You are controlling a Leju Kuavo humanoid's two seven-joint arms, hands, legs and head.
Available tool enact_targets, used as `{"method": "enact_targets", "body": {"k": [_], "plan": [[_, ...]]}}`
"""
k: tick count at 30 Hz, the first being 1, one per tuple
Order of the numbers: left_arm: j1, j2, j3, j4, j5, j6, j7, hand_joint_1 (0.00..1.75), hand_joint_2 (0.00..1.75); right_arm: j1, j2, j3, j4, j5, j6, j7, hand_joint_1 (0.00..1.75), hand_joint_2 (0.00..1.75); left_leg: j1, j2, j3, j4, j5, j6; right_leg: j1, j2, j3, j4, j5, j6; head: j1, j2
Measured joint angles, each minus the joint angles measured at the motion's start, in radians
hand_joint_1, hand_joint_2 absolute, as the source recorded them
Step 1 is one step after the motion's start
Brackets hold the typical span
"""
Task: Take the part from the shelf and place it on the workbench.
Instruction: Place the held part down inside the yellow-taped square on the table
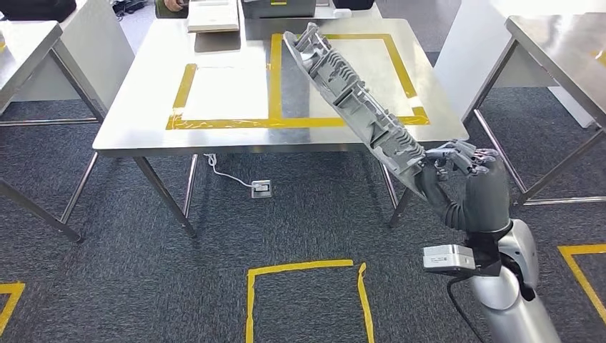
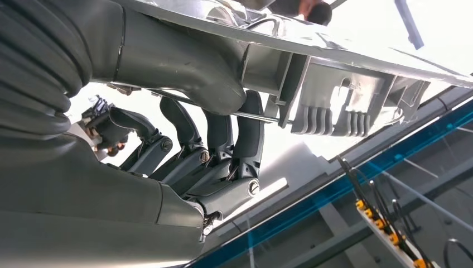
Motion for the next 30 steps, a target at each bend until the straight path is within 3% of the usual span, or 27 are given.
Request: {"method": "enact_targets", "body": {"k": [1, 3, 6, 8, 9, 11, 12, 13, 14, 16, 18, 23, 25, 27, 28, 29, 30], "plan": [[0.000, 0.002, 0.000, 0.000, 0.001, 0.002, -0.007, 0.00, 1.75, -0.003, 0.000, 0.001, 0.005, 0.002, 0.001, 0.000, 1.75, 1.75, 0.000, -0.001, 0.008, 0.001, -0.009, -0.005, -0.001, -0.003, 0.023, -0.068, 0.042, 0.000, 0.000, 0.000], [-0.001, 0.005, 0.000, 0.000, 0.004, 0.006, -0.024, 0.00, 1.75, -0.015, 0.000, 0.002, 0.011, 0.005, 0.002, 0.000, 1.75, 1.75, -0.002, -0.003, 0.015, 0.004, -0.021, -0.017, 0.003, -0.006, 0.058, -0.160, 0.073, -0.010, 0.001, 0.000], [-0.003, 0.009, 0.000, -0.001, 0.006, 0.009, -0.041, 0.00, 1.75, -0.026, 0.000, 0.004, 0.016, 0.006, 0.008, 0.003, 1.75, 1.75, -0.003, 0.000, 0.020, 0.000, -0.030, -0.034, 0.006, -0.002, 0.069, -0.176, 0.058, -0.032, 0.000, 0.000], [-0.005, 0.011, 0.000, -0.002, 0.006, 0.010, -0.045, 0.00, 1.75, -0.033, 0.000, 0.004, 0.017, 0.006, 0.015, 0.009, 1.75, 1.75, -0.002, 0.001, 0.008, 0.035, -0.050, -0.045, 0.002, -0.002, 0.082, -0.181, 0.052, -0.046, -0.004, 0.000], [-0.006, 0.012, 0.000, -0.003, 0.007, 0.010, -0.045, 0.00, 1.75, -0.037, 0.000, 0.004, 0.018, 0.006, 0.018, 0.011, 1.75, 1.75, -0.001, 0.001, -0.017, 0.084, -0.070, -0.048, 0.001, -0.002, 0.089, -0.183, 0.048, -0.052, -0.006, 0.000], [-0.006, 0.012, 0.000, -0.002, 0.008, 0.010, -0.044, 0.00, 1.75, -0.044, 0.000, 0.004, 0.019, 0.006, 0.020, 0.012, 1.75, 1.75, -0.001, 0.001, -0.100, 0.221, -0.113, -0.051, 0.004, -0.002, 0.098, -0.183, 0.040, -0.060, -0.009, 0.000], [-0.005, 0.012, 0.000, -0.002, 0.008, 0.010, -0.042, 0.00, 1.75, -0.045, 0.000, 0.004, 0.020, 0.006, 0.020, 0.012, 1.75, 1.75, -0.001, 0.001, -0.139, 0.274, -0.120, -0.052, 0.005, -0.002, 0.103, -0.183, 0.035, -0.062, -0.009, 0.000], [-0.003, 0.012, 0.000, -0.002, 0.008, 0.009, -0.039, 0.00, 1.75, -0.046, 0.000, 0.005, 0.021, 0.006, 0.021, 0.012, 1.75, 1.75, -0.001, 0.001, -0.161, 0.291, -0.104, -0.051, 0.007, 0.000, 0.110, -0.183, 0.030, -0.062, -0.009, 0.000], [-0.002, 0.012, 0.000, -0.001, 0.008, 0.008, -0.034, 0.00, 1.75, -0.046, 0.000, 0.005, 0.022, 0.005, 0.021, 0.013, 1.75, 1.75, -0.001, 0.001, -0.166, 0.272, -0.071, -0.049, 0.008, 0.001, 0.118, -0.183, 0.023, -0.061, -0.009, 0.000], [-0.001, 0.012, 0.000, 0.000, 0.008, 0.007, -0.026, 0.00, 1.75, -0.048, 0.000, 0.005, 0.023, 0.003, 0.021, 0.013, 1.75, 1.75, -0.002, 0.001, -0.126, 0.146, 0.018, -0.041, 0.009, 0.004, 0.136, -0.183, 0.009, -0.057, -0.009, 0.000], [-0.002, 0.012, 0.000, 0.000, 0.006, 0.004, -0.019, 0.00, 1.75, -0.052, 0.000, 0.005, 0.023, 0.000, 0.020, 0.013, 1.75, 1.75, -0.005, 0.000, -0.081, 0.040, 0.057, -0.033, 0.012, 0.006, 0.144, -0.181, -0.002, -0.047, -0.009, 0.000], [-0.002, 0.009, 0.000, 0.000, 0.000, 0.004, -0.020, 0.00, 1.75, -0.057, -0.001, 0.005, 0.023, -0.004, 0.018, 0.012, 1.75, 1.75, -0.006, -0.001, -0.062, 0.009, 0.044, -0.006, 0.011, 0.005, 0.144, -0.170, -0.022, -0.018, -0.006, 0.000], [-0.004, 0.009, 0.000, 0.000, 0.000, 0.007, -0.027, 0.00, 1.75, -0.060, -0.001, 0.005, 0.023, -0.004, 0.016, 0.012, 1.75, 1.75, -0.002, 0.000, -0.052, 0.004, 0.039, 0.004, 0.008, 0.002, 0.098, -0.081, -0.059, -0.008, -0.003, 0.000], [-0.004, 0.010, 0.000, 0.000, 0.000, 0.008, -0.032, 0.00, 1.75, -0.059, -0.001, 0.005, 0.023, -0.005, 0.013, 0.012, 1.75, 1.75, -0.002, 0.000, -0.045, 0.004, 0.031, 0.009, 0.007, 0.002, 0.012, 0.054, -0.101, -0.002, -0.002, 0.000], [-0.004, 0.010, 0.000, 0.000, 0.000, 0.008, -0.034, 0.00, 1.75, -0.055, -0.001, 0.005, 0.023, -0.005, 0.012, 0.012, 1.75, 1.75, -0.002, 0.000, -0.040, 0.005, 0.026, 0.009, 0.006, 0.002, -0.021, 0.096, -0.103, -0.001, -0.002, 0.000], [-0.003, 0.010, 0.000, 0.000, 0.000, 0.008, -0.035, 0.00, 1.75, -0.051, -0.001, 0.005, 0.023, -0.005, 0.012, 0.012, 1.75, 1.75, -0.002, 0.000, -0.034, 0.005, 0.021, 0.008, 0.005, 0.002, -0.039, 0.105, -0.087, 0.000, -0.002, 0.000], [-0.002, 0.010, 0.000, 0.000, 0.000, 0.008, -0.035, 0.00, 1.75, -0.048, -0.001, 0.005, 0.023, -0.005, 0.012, 0.012, 1.75, 1.75, -0.001, -0.001, -0.026, 0.006, 0.014, 0.007, 0.004, 0.002, -0.032, 0.068, -0.049, -0.002, -0.002, 0.000]]}}
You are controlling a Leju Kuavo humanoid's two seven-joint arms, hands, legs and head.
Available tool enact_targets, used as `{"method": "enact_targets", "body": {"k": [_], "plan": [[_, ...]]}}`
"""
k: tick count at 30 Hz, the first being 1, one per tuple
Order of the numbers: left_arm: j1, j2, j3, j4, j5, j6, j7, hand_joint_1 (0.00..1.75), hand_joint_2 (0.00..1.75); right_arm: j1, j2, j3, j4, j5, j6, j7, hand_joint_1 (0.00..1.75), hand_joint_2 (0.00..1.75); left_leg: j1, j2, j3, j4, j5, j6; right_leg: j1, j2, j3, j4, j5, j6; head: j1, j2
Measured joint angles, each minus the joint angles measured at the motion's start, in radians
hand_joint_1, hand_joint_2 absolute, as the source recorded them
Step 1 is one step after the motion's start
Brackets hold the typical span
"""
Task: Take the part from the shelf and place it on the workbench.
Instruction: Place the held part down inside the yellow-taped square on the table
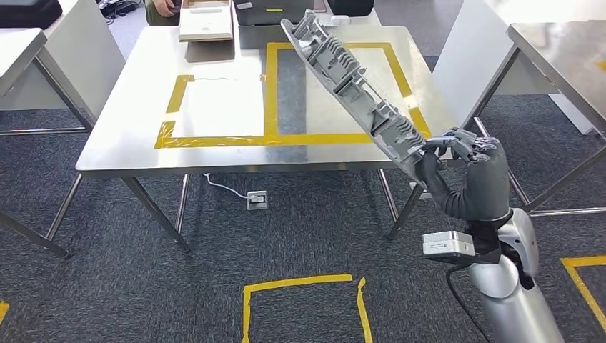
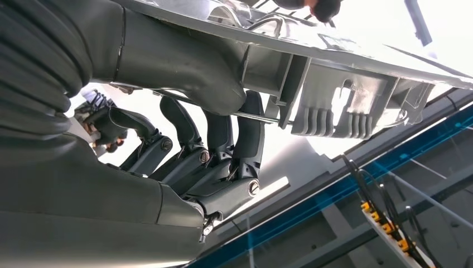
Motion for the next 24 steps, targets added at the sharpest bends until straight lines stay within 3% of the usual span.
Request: {"method": "enact_targets", "body": {"k": [1, 3, 4, 8, 10, 12, 13, 14, 15, 17, 18, 20, 24], "plan": [[0.000, 0.000, 0.000, 0.000, 0.000, 0.000, 0.000, 0.00, 1.75, 0.002, 0.000, 0.000, 0.000, 0.000, 0.000, 0.000, 1.75, 1.75, 0.000, -0.001, 0.009, 0.000, -0.007, -0.002, -0.001, -0.001, 0.023, -0.068, 0.049, -0.002, 0.000, 0.000], [-0.001, 0.000, 0.000, 0.000, 0.000, 0.001, 0.001, 0.00, 1.75, 0.003, 0.000, 0.000, 0.000, -0.001, 0.000, -0.001, 1.75, 1.75, -0.003, -0.001, 0.023, 0.002, -0.020, -0.012, 0.003, -0.003, 0.077, -0.198, 0.110, -0.011, 0.000, 0.000], [-0.001, 0.001, 0.000, 0.000, 0.000, 0.002, 0.002, 0.00, 1.75, 0.003, 0.000, 0.000, 0.000, -0.002, -0.001, -0.001, 1.75, 1.75, -0.004, -0.001, 0.026, 0.001, -0.025, -0.018, 0.005, -0.004, 0.092, -0.232, 0.117, -0.016, -0.001, 0.000], [-0.002, 0.002, 0.000, -0.001, 0.001, 0.003, 0.008, 0.00, 1.75, 0.008, 0.000, 0.000, -0.001, -0.004, -0.002, 0.000, 1.75, 1.75, -0.005, 0.001, 0.030, 0.005, -0.041, -0.041, 0.005, 0.001, 0.109, -0.251, 0.105, -0.041, -0.002, 0.000], [-0.003, 0.003, 0.000, -0.001, 0.001, 0.005, 0.009, 0.00, 1.75, 0.010, 0.000, 0.000, -0.002, -0.004, -0.002, 0.000, 1.75, 1.75, -0.004, 0.002, -0.005, 0.082, -0.078, -0.050, 0.001, 0.000, 0.123, -0.257, 0.099, -0.053, -0.005, 0.000], [-0.002, 0.003, 0.000, 0.000, 0.002, 0.005, 0.010, 0.00, 1.75, 0.013, 0.000, 0.000, -0.002, -0.004, -0.002, 0.000, 1.75, 1.75, -0.003, 0.002, -0.086, 0.222, -0.129, -0.054, 0.002, 0.000, 0.133, -0.257, 0.088, -0.060, -0.007, 0.000], [0.000, 0.003, 0.000, 0.000, 0.002, 0.005, 0.011, 0.00, 1.75, 0.015, 0.000, 0.000, -0.002, -0.004, -0.003, -0.001, 1.75, 1.75, -0.003, 0.002, -0.122, 0.276, -0.139, -0.054, 0.003, 0.000, 0.139, -0.257, 0.083, -0.062, -0.007, 0.000], [0.001, 0.003, 0.000, 0.000, 0.003, 0.005, 0.012, 0.00, 1.75, 0.019, 0.000, 0.000, -0.002, -0.004, -0.004, -0.001, 1.75, 1.75, -0.003, 0.002, -0.141, 0.294, -0.127, -0.054, 0.004, 0.001, 0.146, -0.257, 0.077, -0.061, -0.007, 0.000], [0.002, 0.003, 0.000, 0.000, 0.004, 0.006, 0.012, 0.00, 1.75, 0.022, 0.000, 0.000, -0.002, -0.004, -0.004, 0.000, 1.75, 1.75, -0.003, 0.002, -0.141, 0.273, -0.095, -0.052, 0.004, 0.002, 0.154, -0.257, 0.071, -0.060, -0.007, 0.000], [0.003, 0.004, 0.000, 0.000, 0.006, 0.007, 0.011, 0.00, 1.75, 0.027, 0.000, 0.000, -0.003, -0.001, -0.005, 0.000, 1.75, 1.75, -0.003, 0.002, -0.095, 0.140, -0.004, -0.046, 0.005, 0.004, 0.173, -0.256, 0.056, -0.055, -0.007, 0.000], [0.003, 0.004, 0.000, 0.000, 0.007, 0.008, 0.010, 0.00, 1.75, 0.028, 0.000, 0.000, -0.005, 0.000, -0.006, 0.000, 1.75, 1.75, -0.004, 0.002, -0.068, 0.075, 0.024, -0.042, 0.006, 0.005, 0.178, -0.255, 0.049, -0.050, -0.008, 0.000], [0.001, 0.005, 0.000, 0.000, 0.009, 0.009, 0.008, 0.00, 1.75, 0.029, 0.001, 0.000, -0.011, 0.002, -0.009, 0.000, 1.75, 1.75, -0.006, 0.001, -0.041, 0.013, 0.035, -0.034, 0.009, 0.006, 0.180, -0.254, 0.040, -0.040, -0.008, 0.000], [0.001, 0.004, 0.000, 0.000, 0.014, 0.009, 0.014, 0.00, 1.75, 0.029, 0.001, 0.000, -0.023, 0.010, -0.006, 0.003, 1.75, 1.75, -0.003, 0.000, -0.028, 0.003, 0.022, -0.011, 0.007, 0.005, 0.175, -0.233, 0.018, -0.018, -0.006, 0.000]]}}
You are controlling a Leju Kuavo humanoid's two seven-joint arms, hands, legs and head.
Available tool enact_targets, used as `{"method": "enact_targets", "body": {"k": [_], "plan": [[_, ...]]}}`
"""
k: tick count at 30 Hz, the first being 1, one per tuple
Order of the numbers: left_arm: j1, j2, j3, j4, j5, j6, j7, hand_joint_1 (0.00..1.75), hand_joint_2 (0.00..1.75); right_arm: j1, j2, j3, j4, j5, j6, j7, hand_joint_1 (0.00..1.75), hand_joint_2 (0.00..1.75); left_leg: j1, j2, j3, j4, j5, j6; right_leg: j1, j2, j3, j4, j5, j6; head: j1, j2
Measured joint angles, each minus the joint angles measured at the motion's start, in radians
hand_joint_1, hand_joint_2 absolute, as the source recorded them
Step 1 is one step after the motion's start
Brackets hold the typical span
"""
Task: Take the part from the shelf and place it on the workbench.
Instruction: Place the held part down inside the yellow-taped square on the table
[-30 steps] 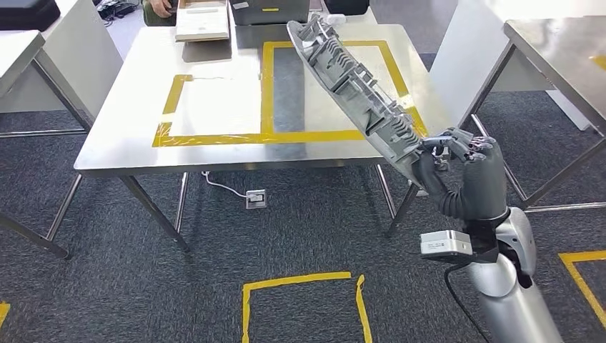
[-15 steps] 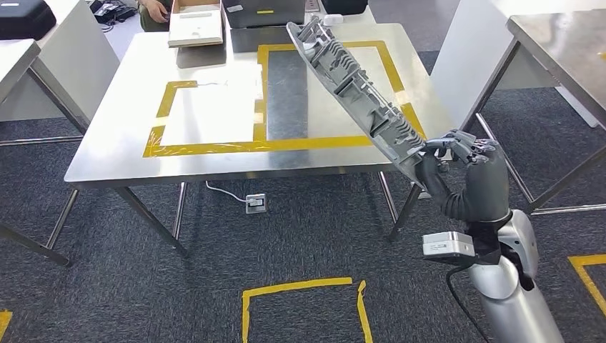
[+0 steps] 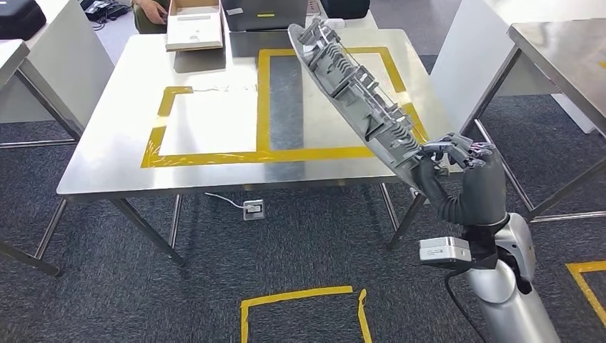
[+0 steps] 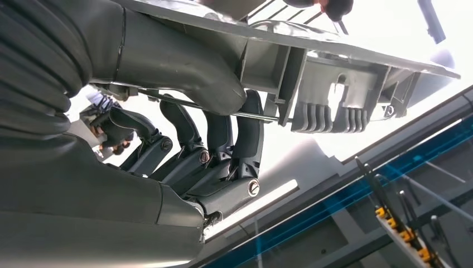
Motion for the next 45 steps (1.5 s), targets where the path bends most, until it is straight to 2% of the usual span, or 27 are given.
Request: {"method": "enact_targets", "body": {"k": [2, 4, 5, 6, 8, 10, 11, 14, 16, 17, 19, 20, 21, 22, 24, 26, 29, 31, 32, 34, 35, 36, 37, 39, 40, 42, 45], "plan": [[-0.002, 0.000, 0.000, 0.000, 0.002, 0.000, 0.007, 0.00, 1.75, -0.002, 0.000, 0.000, -0.003, 0.002, 0.008, 0.001, 1.75, 1.75, 0.003, 0.000, 0.010, -0.004, -0.007, 0.010, -0.003, -0.003, -0.056, 0.105, -0.042, 0.010, 0.003, 0.000], [-0.002, 0.000, 0.000, 0.000, 0.003, 0.000, 0.012, 0.00, 1.75, -0.002, 0.000, 0.000, -0.003, 0.003, 0.017, 0.002, 1.75, 1.75, 0.002, 0.000, 0.019, -0.003, -0.018, 0.014, -0.004, -0.004, -0.143, 0.241, -0.080, 0.015, 0.004, 0.000], [-0.001, 0.000, 0.000, 0.000, 0.004, 0.000, 0.014, 0.00, 1.75, -0.002, 0.000, 0.000, -0.003, 0.004, 0.021, 0.002, 1.75, 1.75, 0.002, 0.000, 0.025, -0.003, -0.024, 0.014, -0.005, -0.004, -0.173, 0.274, -0.076, 0.016, 0.005, 0.000], [0.000, 0.000, 0.000, 0.000, 0.005, 0.000, 0.016, 0.00, 1.75, -0.002, 0.000, 0.000, -0.003, 0.005, 0.024, 0.003, 1.75, 1.75, 0.002, -0.001, 0.033, -0.003, -0.030, 0.013, -0.005, -0.004, -0.183, 0.268, -0.051, 0.015, 0.005, 0.000], [0.000, -0.001, 0.000, 0.000, 0.006, 0.000, 0.018, 0.00, 1.75, -0.002, 0.000, 0.000, -0.003, 0.009, 0.031, 0.004, 1.75, 1.75, 0.002, -0.003, 0.053, -0.002, -0.044, 0.009, -0.005, -0.005, -0.147, 0.148, 0.044, 0.010, 0.005, 0.000], [-0.001, -0.002, 0.000, 0.000, 0.006, 0.001, 0.017, 0.00, 1.75, -0.003, -0.001, 0.000, -0.002, 0.014, 0.037, 0.005, 1.75, 1.75, -0.001, -0.005, 0.066, -0.001, -0.058, 0.000, -0.001, -0.007, -0.096, 0.027, 0.099, -0.001, 0.005, 0.000], [-0.002, -0.003, 0.000, 0.000, 0.006, 0.001, 0.017, 0.00, 1.75, -0.002, -0.001, 0.000, -0.002, 0.017, 0.041, 0.005, 1.75, 1.75, -0.002, -0.005, 0.068, -0.002, -0.062, -0.006, 0.003, -0.007, -0.082, -0.002, 0.101, -0.006, 0.004, 0.000], [-0.002, -0.004, 0.000, 0.000, 0.007, 0.001, 0.015, 0.00, 1.75, 0.001, -0.002, 0.001, -0.001, 0.036, 0.055, 0.012, 1.75, 1.75, -0.001, -0.004, 0.073, -0.006, -0.071, -0.023, 0.004, -0.004, -0.071, -0.017, 0.087, -0.021, 0.003, 0.000], [-0.003, -0.004, 0.001, -0.001, 0.008, 0.002, 0.014, 0.00, 1.75, 0.003, -0.003, 0.002, 0.000, 0.057, 0.061, 0.017, 1.75, 1.75, -0.002, -0.002, 0.058, 0.037, -0.094, -0.033, -0.003, -0.005, -0.055, -0.027, 0.082, -0.032, -0.001, 0.000], [-0.003, -0.004, 0.001, -0.001, 0.008, 0.002, 0.013, 0.00, 1.75, 0.002, -0.004, 0.002, 0.001, 0.068, 0.063, 0.018, 1.75, 1.75, -0.001, -0.001, 0.029, 0.090, -0.116, -0.038, -0.005, -0.007, -0.046, -0.030, 0.079, -0.037, -0.004, 0.000], [-0.003, -0.004, 0.001, -0.001, 0.009, 0.002, 0.012, 0.00, 1.75, 0.002, -0.004, 0.005, 0.006, 0.087, 0.064, 0.020, 1.75, 1.75, 0.001, 0.000, -0.058, 0.234, -0.164, -0.043, -0.004, -0.008, -0.035, -0.030, 0.069, -0.043, -0.007, 0.000], [-0.001, -0.004, 0.001, -0.001, 0.010, 0.002, 0.013, 0.00, 1.75, 0.002, -0.004, 0.007, 0.010, 0.093, 0.065, 0.022, 1.75, 1.75, 0.001, 0.000, -0.095, 0.285, -0.170, -0.044, -0.004, -0.007, -0.028, -0.030, 0.063, -0.044, -0.007, 0.000], [0.000, -0.004, 0.001, 0.000, 0.012, 0.002, 0.013, 0.00, 1.75, 0.002, -0.004, 0.009, 0.013, 0.098, 0.065, 0.024, 1.75, 1.75, 0.001, 0.000, -0.116, 0.301, -0.155, -0.045, -0.004, -0.006, -0.021, -0.029, 0.056, -0.043, -0.007, 0.000], [0.001, -0.004, 0.002, 0.000, 0.014, 0.002, 0.014, 0.00, 1.75, 0.001, -0.004, 0.011, 0.016, 0.103, 0.067, 0.027, 1.75, 1.75, 0.002, 0.001, -0.115, 0.272, -0.117, -0.044, -0.004, -0.005, -0.012, -0.028, 0.049, -0.042, -0.007, 0.000], [0.001, -0.004, 0.003, 0.000, 0.017, 0.003, 0.018, 0.00, 1.75, -0.006, -0.004, 0.016, 0.023, 0.115, 0.070, 0.033, 1.75, 1.75, 0.002, 0.001, -0.070, 0.135, -0.020, -0.040, -0.004, -0.004, 0.008, -0.026, 0.032, -0.036, -0.007, 0.000], [0.000, -0.006, 0.003, 0.000, 0.019, 0.004, 0.025, 0.00, 1.75, -0.023, -0.005, 0.022, 0.032, 0.131, 0.075, 0.037, 1.75, 1.75, 0.001, 0.001, -0.026, 0.028, 0.020, -0.032, 0.000, -0.001, 0.017, -0.022, 0.016, -0.025, -0.007, 0.000], [-0.002, -0.009, 0.004, 0.000, 0.021, 0.005, 0.031, 0.00, 1.75, -0.045, -0.008, 0.030, 0.044, 0.151, 0.080, 0.047, 1.75, 1.75, -0.001, -0.001, -0.015, 0.009, 0.008, -0.013, 0.002, 0.001, 0.021, -0.025, 0.006, -0.009, -0.007, 0.000], [-0.002, -0.011, 0.006, 0.000, 0.021, 0.005, 0.033, 0.00, 1.75, -0.053, -0.012, 0.035, 0.051, 0.156, 0.081, 0.052, 1.75, 1.75, 0.002, -0.002, -0.008, 0.006, 0.003, 0.000, 0.000, -0.002, 0.011, 0.005, -0.012, 0.003, -0.005, 0.000], [-0.002, -0.011, 0.007, 0.000, 0.021, 0.005, 0.034, 0.00, 1.75, -0.057, -0.014, 0.037, 0.054, 0.157, 0.081, 0.052, 1.75, 1.75, 0.004, -0.002, -0.004, 0.004, 0.000, 0.005, -0.002, -0.003, -0.012, 0.050, -0.032, 0.008, -0.004, 0.000], [-0.003, -0.012, 0.009, 0.000, 0.021, 0.005, 0.034, 0.00, 1.75, -0.061, -0.016, 0.039, 0.061, 0.158, 0.082, 0.051, 1.75, 1.75, 0.003, -0.002, 0.003, 0.004, -0.009, 0.012, -0.003, -0.005, -0.096, 0.192, -0.083, 0.015, -0.003, 0.000], [-0.002, -0.012, 0.010, 0.000, 0.021, 0.005, 0.034, 0.00, 1.75, -0.062, -0.016, 0.040, 0.065, 0.161, 0.081, 0.052, 1.75, 1.75, 0.003, -0.002, 0.008, 0.004, -0.014, 0.013, -0.003, -0.005, -0.139, 0.252, -0.094, 0.016, -0.003, 0.000], [-0.002, -0.013, 0.010, 0.000, 0.021, 0.005, 0.035, 0.00, 1.75, -0.062, -0.017, 0.041, 0.068, 0.168, 0.081, 0.054, 1.75, 1.75, 0.003, -0.003, 0.015, 0.004, -0.020, 0.013, -0.003, -0.005, -0.167, 0.280, -0.085, 0.016, -0.003, 0.000], [-0.001, -0.013, 0.011, 0.000, 0.022, 0.005, 0.036, 0.00, 1.75, -0.062, -0.017, 0.043, 0.072, 0.179, 0.079, 0.058, 1.75, 1.75, 0.002, -0.004, 0.024, 0.004, -0.026, 0.012, -0.003, -0.005, -0.174, 0.266, -0.053, 0.014, -0.003, 0.000], [-0.001, -0.014, 0.011, 0.000, 0.024, 0.005, 0.038, 0.00, 1.75, -0.065, -0.021, 0.049, 0.081, 0.213, 0.067, 0.072, 1.75, 1.75, 0.002, -0.007, 0.043, 0.004, -0.040, 0.008, -0.001, -0.005, -0.138, 0.138, 0.047, 0.004, -0.003, 0.000], [-0.002, -0.016, 0.011, 0.000, 0.025, 0.006, 0.038, 0.00, 1.75, -0.069, -0.023, 0.053, 0.088, 0.236, 0.055, 0.081, 1.75, 1.75, 0.000, -0.008, 0.051, 0.004, -0.047, 0.005, 0.002, -0.006, -0.113, 0.073, 0.082, -0.003, -0.003, 0.000], [-0.002, -0.019, 0.012, 0.000, 0.026, 0.007, 0.037, 0.00, 1.75, -0.081, -0.029, 0.062, 0.107, 0.288, 0.023, 0.099, 1.75, 1.75, -0.001, -0.009, 0.056, 0.003, -0.056, -0.005, 0.008, -0.006, -0.084, -0.001, 0.102, -0.014, -0.002, 0.000], [-0.003, -0.022, 0.012, 0.000, 0.029, 0.009, 0.032, 0.00, 1.75, -0.096, -0.035, 0.078, 0.142, 0.369, -0.027, 0.131, 1.75, 1.75, -0.002, -0.007, 0.062, -0.001, -0.062, -0.022, 0.007, -0.005, -0.073, -0.019, 0.092, -0.025, -0.001, 0.000]]}}
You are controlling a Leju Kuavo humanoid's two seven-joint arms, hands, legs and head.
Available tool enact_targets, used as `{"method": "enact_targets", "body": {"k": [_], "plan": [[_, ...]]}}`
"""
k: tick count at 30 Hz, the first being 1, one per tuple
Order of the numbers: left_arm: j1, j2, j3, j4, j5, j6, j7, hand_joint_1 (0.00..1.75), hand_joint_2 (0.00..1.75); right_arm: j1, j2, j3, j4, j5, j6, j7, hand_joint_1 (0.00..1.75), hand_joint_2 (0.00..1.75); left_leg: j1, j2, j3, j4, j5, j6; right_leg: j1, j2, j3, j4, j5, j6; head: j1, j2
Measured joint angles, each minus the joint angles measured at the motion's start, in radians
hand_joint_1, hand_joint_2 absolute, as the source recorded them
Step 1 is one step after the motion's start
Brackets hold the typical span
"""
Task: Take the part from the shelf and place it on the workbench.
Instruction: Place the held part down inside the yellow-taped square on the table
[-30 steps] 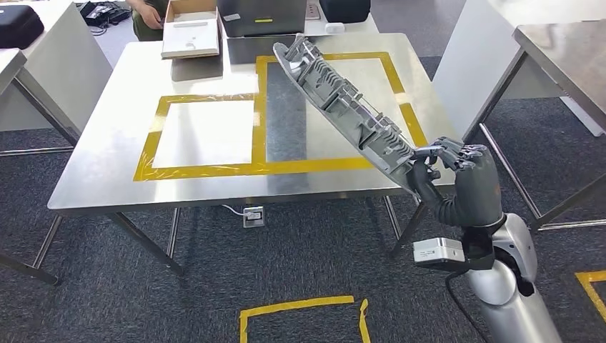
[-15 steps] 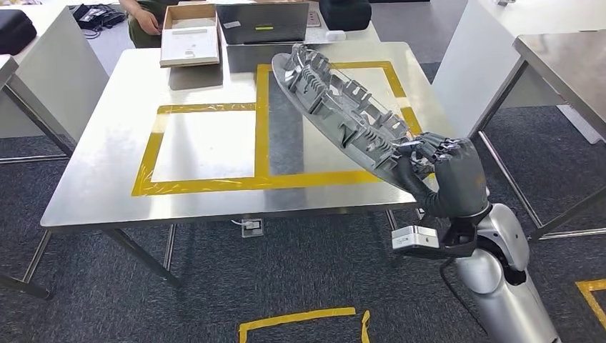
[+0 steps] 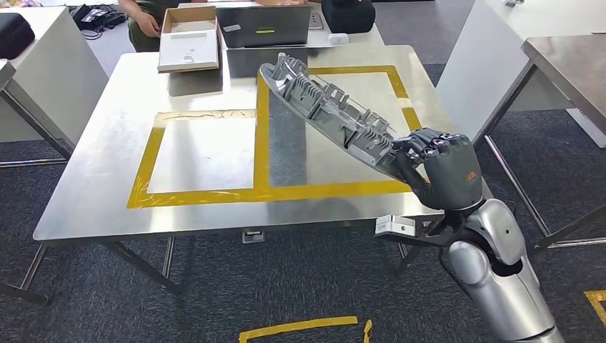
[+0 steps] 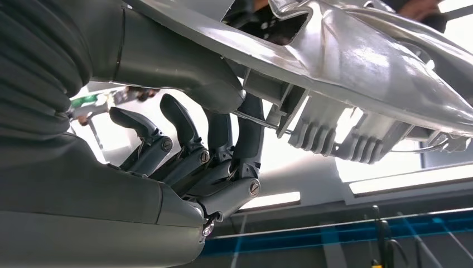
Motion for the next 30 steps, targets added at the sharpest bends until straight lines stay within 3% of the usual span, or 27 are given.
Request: {"method": "enact_targets", "body": {"k": [2, 5, 6, 7, 8, 10, 12, 16, 17, 21, 25, 29, 30], "plan": [[-0.001, 0.000, 0.000, -0.001, 0.001, 0.002, -0.008, 0.00, 1.75, -0.005, -0.003, 0.008, 0.028, 0.045, -0.031, 0.019, 1.75, 1.75, -0.002, 0.002, -0.020, 0.050, -0.025, -0.010, -0.007, -0.003, 0.018, -0.013, -0.003, -0.010, -0.003, 0.000], [0.001, 0.000, 0.000, 0.000, 0.001, 0.003, -0.012, 0.00, 1.75, -0.017, -0.006, 0.019, 0.084, 0.113, -0.068, 0.045, 1.75, 1.75, 0.002, 0.005, -0.133, 0.239, -0.088, -0.019, -0.009, -0.007, 0.035, -0.015, -0.012, -0.020, -0.007, 0.000], [0.003, 0.001, 0.000, 0.000, -0.001, 0.005, -0.012, 0.00, 1.75, -0.025, -0.007, 0.023, 0.109, 0.142, -0.079, 0.056, 1.75, 1.75, 0.003, 0.006, -0.165, 0.277, -0.086, -0.021, -0.009, -0.006, 0.038, -0.014, -0.016, -0.020, -0.007, 0.000], [0.004, 0.001, 0.000, 0.000, -0.003, 0.006, -0.012, 0.00, 1.75, -0.036, -0.009, 0.028, 0.137, 0.175, -0.092, 0.070, 1.75, 1.75, 0.004, 0.006, -0.179, 0.277, -0.065, -0.022, -0.010, -0.005, 0.042, -0.013, -0.020, -0.019, -0.007, 0.000], [0.004, 0.002, 0.001, 0.000, -0.006, 0.008, -0.011, 0.00, 1.75, -0.050, -0.012, 0.033, 0.170, 0.214, -0.108, 0.087, 1.75, 1.75, 0.005, 0.007, -0.174, 0.240, -0.026, -0.023, -0.010, -0.003, 0.046, -0.011, -0.025, -0.017, -0.007, 0.000], [0.004, 0.004, 0.001, 0.000, -0.016, 0.010, -0.011, 0.00, 1.75, -0.090, -0.019, 0.044, 0.245, 0.298, -0.146, 0.127, 1.75, 1.75, 0.007, 0.009, -0.127, 0.105, 0.057, -0.022, -0.010, 0.000, 0.051, -0.003, -0.037, -0.009, -0.007, 0.000], [0.002, 0.005, 0.000, 0.001, -0.034, 0.016, -0.012, 0.00, 1.75, -0.150, -0.029, 0.057, 0.341, 0.392, -0.192, 0.177, 1.75, 1.75, 0.008, 0.008, -0.096, 0.021, 0.089, -0.014, -0.006, 0.004, 0.047, 0.008, -0.046, 0.001, -0.008, 0.000], [0.002, 0.004, -0.002, 0.001, -0.070, 0.074, 0.001, 0.00, 1.75, -0.285, -0.073, 0.127, 0.553, 0.489, -0.288, 0.310, 1.75, 1.75, 0.007, 0.000, -0.096, 0.011, 0.090, -0.003, -0.002, 0.002, 0.045, 0.008, -0.046, -0.016, -0.007, 0.000], [0.002, 0.004, -0.002, 0.001, -0.074, 0.089, 0.004, 0.00, 1.75, -0.317, -0.088, 0.157, 0.605, 0.494, -0.313, 0.342, 1.75, 1.75, 0.007, -0.002, -0.096, 0.011, 0.090, -0.001, -0.002, 0.000, 0.047, 0.004, -0.046, -0.016, -0.007, 0.000], [0.001, 0.004, -0.003, 0.001, -0.085, 0.120, 0.014, 0.00, 1.75, -0.426, -0.128, 0.280, 0.792, 0.501, -0.388, 0.416, 1.75, 1.75, 0.006, -0.005, -0.096, 0.011, 0.088, 0.007, -0.003, -0.002, 0.053, -0.006, -0.043, 0.001, -0.007, 0.000], [0.001, 0.004, -0.003, 0.001, -0.092, 0.135, 0.031, 0.00, 1.75, -0.510, -0.140, 0.375, 0.940, 0.501, -0.391, 0.419, 1.75, 1.75, 0.005, -0.004, -0.096, 0.011, 0.088, 0.011, -0.004, -0.002, 0.054, -0.010, -0.042, 0.018, -0.008, 0.000], [0.001, 0.004, -0.003, 0.001, -0.089, 0.183, 0.042, 0.00, 1.75, -0.570, -0.136, 0.431, 1.049, 0.502, -0.398, 0.373, 0.00, 1.75, 0.005, -0.004, -0.096, 0.011, 0.088, 0.011, -0.004, -0.002, 0.053, -0.009, -0.041, 0.021, -0.008, 0.000], [0.001, 0.004, -0.003, 0.001, -0.086, 0.200, 0.044, 0.00, 1.75, -0.582, -0.134, 0.439, 1.068, 0.502, -0.403, 0.365, 0.00, 1.75, 0.005, -0.004, -0.095, 0.011, 0.089, 0.011, -0.003, -0.002, 0.053, -0.009, -0.041, 0.021, -0.008, 0.000]]}}
